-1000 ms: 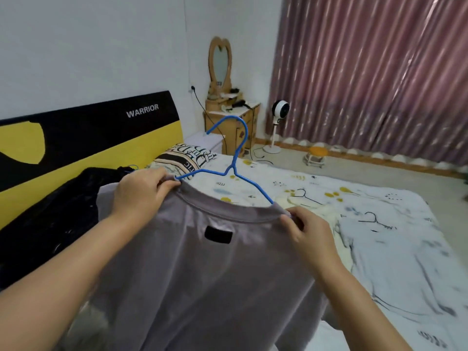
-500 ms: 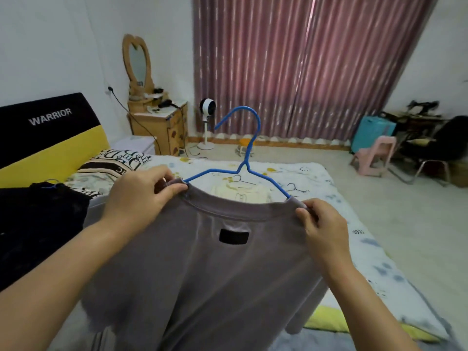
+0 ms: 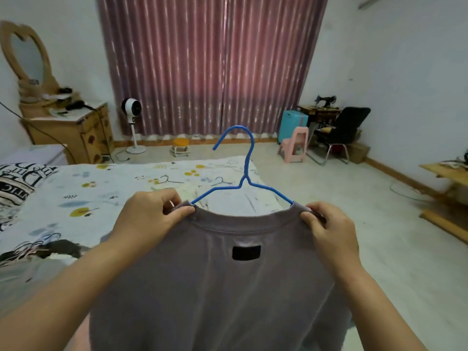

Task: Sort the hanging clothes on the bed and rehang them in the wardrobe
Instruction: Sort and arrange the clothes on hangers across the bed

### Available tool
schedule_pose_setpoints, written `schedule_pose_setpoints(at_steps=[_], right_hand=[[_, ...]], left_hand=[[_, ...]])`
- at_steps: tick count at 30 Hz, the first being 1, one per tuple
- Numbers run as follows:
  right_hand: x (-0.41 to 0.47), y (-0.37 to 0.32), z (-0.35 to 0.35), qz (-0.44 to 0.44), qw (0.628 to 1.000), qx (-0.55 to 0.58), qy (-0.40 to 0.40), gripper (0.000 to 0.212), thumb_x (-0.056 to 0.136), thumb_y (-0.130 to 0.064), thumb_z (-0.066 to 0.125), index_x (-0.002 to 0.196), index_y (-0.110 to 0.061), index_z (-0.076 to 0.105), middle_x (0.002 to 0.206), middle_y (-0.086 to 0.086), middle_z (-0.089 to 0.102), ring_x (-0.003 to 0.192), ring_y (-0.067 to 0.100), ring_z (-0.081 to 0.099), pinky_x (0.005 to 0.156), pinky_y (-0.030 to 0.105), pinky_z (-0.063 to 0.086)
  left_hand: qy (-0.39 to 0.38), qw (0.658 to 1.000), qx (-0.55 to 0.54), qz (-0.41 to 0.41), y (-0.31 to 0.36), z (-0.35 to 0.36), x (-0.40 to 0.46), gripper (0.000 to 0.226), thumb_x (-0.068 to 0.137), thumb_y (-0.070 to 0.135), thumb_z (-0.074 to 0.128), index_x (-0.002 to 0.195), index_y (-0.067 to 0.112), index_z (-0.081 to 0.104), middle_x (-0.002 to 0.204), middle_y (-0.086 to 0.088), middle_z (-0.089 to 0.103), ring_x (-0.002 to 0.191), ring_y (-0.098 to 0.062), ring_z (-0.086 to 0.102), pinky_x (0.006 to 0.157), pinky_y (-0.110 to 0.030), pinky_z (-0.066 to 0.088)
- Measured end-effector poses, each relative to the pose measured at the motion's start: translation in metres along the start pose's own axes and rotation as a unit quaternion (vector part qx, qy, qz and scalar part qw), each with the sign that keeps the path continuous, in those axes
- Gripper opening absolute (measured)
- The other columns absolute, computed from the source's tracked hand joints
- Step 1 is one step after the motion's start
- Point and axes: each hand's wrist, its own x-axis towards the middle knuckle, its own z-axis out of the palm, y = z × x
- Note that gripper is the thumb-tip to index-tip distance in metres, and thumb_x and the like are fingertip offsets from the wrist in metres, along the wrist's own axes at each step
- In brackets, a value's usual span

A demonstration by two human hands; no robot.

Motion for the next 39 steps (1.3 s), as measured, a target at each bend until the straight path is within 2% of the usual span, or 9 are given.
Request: schedule_pose_setpoints(at_steps=[7, 11, 14, 20, 25, 32, 36, 39], right_hand=[[0.01, 0.111, -0.07, 0.014, 0.998, -0.065, -0.012, 0.004, 0.081, -0.007, 0.067, 0.08, -0.011, 0.068, 0.077, 0.001, 0.065, 0.081, 0.028, 0.058, 0.076, 0.048, 0.045], [0.01, 0.164, -0.101, 0.035, 0.995, -0.089, -0.021, 0.004, 0.081, -0.007, 0.066, 0.08, -0.01, 0.068, 0.076, 0.003, 0.064, 0.079, 0.027, 0.057, 0.075, 0.045, 0.045], [0.012, 0.195, -0.117, 0.054, 0.992, -0.107, -0.032, 0.006, 0.082, -0.007, 0.066, 0.08, -0.012, 0.067, 0.074, 0.0, 0.061, 0.078, 0.025, 0.055, 0.074, 0.042, 0.044], [0.024, 0.246, -0.124, 0.088, 0.986, -0.131, -0.057, 0.007, 0.082, -0.007, 0.065, 0.079, -0.013, 0.067, 0.074, 0.0, 0.062, 0.077, 0.022, 0.053, 0.07, 0.035, 0.04], [0.056, 0.275, -0.093, 0.106, 0.982, -0.134, -0.078, 0.006, 0.084, -0.01, 0.064, 0.079, -0.014, 0.066, 0.075, -0.002, 0.061, 0.079, 0.021, 0.053, 0.07, 0.036, 0.04], [0.137, 0.318, -0.007, 0.118, 0.976, -0.133, -0.128, 0.013, 0.084, -0.011, 0.065, 0.075, -0.02, 0.062, 0.072, -0.008, 0.057, 0.079, 0.022, 0.052, 0.071, 0.035, 0.038], [0.182, 0.349, 0.052, 0.133, 0.969, -0.146, -0.151, 0.005, 0.085, -0.014, 0.064, 0.08, -0.015, 0.066, 0.082, 0.001, 0.064, 0.086, 0.025, 0.055, 0.074, 0.035, 0.04], [0.211, 0.373, 0.098, 0.149, 0.959, -0.164, -0.174, 0.006, 0.086, -0.018, 0.062, 0.083, -0.014, 0.065, 0.085, 0.003, 0.064, 0.089, 0.025, 0.054, 0.072, 0.031, 0.035]], left_hand=[[-0.076, 0.995, -0.054, -0.027, 0.079, 0.111, -0.01, 0.022, 0.079, 0.036, 0.069, 0.065, 0.022, 0.062, 0.053, 0.006, 0.054, 0.053, -0.009, 0.049, 0.05, -0.026, 0.032], [-0.124, 0.99, -0.063, -0.026, 0.116, 0.164, -0.014, 0.022, 0.079, 0.039, 0.069, 0.063, 0.027, 0.058, 0.056, 0.004, 0.058, 0.056, -0.012, 0.052, 0.052, -0.026, 0.035], [-0.159, 0.985, -0.06, -0.019, 0.136, 0.196, -0.009, 0.028, 0.08, 0.04, 0.067, 0.059, 0.034, 0.05, 0.056, 0.007, 0.056, 0.055, -0.007, 0.05, 0.051, -0.023, 0.033], [-0.222, 0.974, -0.041, -0.009, 0.151, 0.244, 0.004, 0.03, 0.081, 0.045, 0.063, 0.059, 0.034, 0.047, 0.057, 0.011, 0.053, 0.058, -0.004, 0.049, 0.055, -0.024, 0.035], [-0.234, 0.971, -0.034, -0.021, 0.139, 0.278, 0.039, 0.032, 0.082, 0.046, 0.062, 0.057, 0.036, 0.044, 0.057, 0.011, 0.053, 0.059, -0.004, 0.049, 0.053, -0.022, 0.033], [-0.228, 0.97, -0.048, -0.068, 0.089, 0.338, 0.112, 0.028, 0.083, 0.042, 0.062, 0.06, 0.034, 0.05, 0.056, 0.008, 0.053, 0.057, -0.006, 0.049, 0.051, -0.02, 0.029], [-0.227, 0.968, -0.041, -0.103, 0.054, 0.382, 0.157, 0.029, 0.084, 0.042, 0.062, 0.06, 0.034, 0.048, 0.057, 0.009, 0.052, 0.058, -0.005, 0.047, 0.051, -0.022, 0.028], [-0.23, 0.965, -0.028, -0.122, 0.028, 0.417, 0.187, 0.03, 0.085, 0.041, 0.061, 0.06, 0.035, 0.046, 0.057, 0.011, 0.05, 0.06, -0.009, 0.048, 0.051, -0.021, 0.028]])
